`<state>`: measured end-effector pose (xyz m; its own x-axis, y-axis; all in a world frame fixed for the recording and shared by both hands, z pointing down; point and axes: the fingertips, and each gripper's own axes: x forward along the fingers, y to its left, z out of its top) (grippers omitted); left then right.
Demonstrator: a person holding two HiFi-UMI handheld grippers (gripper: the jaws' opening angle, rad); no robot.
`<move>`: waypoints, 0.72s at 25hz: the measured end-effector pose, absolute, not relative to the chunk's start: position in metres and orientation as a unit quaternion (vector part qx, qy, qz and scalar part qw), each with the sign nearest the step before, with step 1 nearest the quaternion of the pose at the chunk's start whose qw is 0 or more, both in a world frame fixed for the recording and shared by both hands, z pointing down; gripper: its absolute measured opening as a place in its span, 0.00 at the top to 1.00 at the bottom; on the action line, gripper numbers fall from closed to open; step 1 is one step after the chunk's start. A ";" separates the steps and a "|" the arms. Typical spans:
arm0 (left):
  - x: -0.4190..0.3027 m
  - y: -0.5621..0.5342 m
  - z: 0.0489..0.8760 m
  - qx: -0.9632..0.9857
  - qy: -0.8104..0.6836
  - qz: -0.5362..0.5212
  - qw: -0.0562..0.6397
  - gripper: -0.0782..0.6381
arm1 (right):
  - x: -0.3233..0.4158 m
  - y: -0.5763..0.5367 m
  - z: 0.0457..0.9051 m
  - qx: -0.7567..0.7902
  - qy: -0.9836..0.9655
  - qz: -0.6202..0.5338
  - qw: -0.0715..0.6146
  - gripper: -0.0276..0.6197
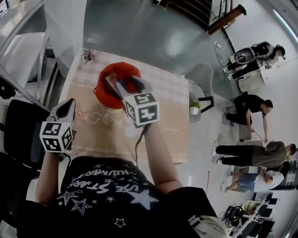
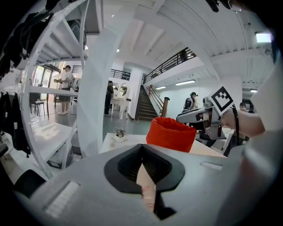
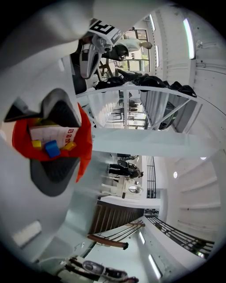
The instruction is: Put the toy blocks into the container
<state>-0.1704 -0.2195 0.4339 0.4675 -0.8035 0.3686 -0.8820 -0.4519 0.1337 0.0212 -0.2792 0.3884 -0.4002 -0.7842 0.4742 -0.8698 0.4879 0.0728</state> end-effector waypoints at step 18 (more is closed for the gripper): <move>-0.130 -0.199 0.436 0.858 -0.471 0.144 0.147 0.88 | 0.089 -0.235 0.383 0.562 -0.801 0.093 0.184 0.63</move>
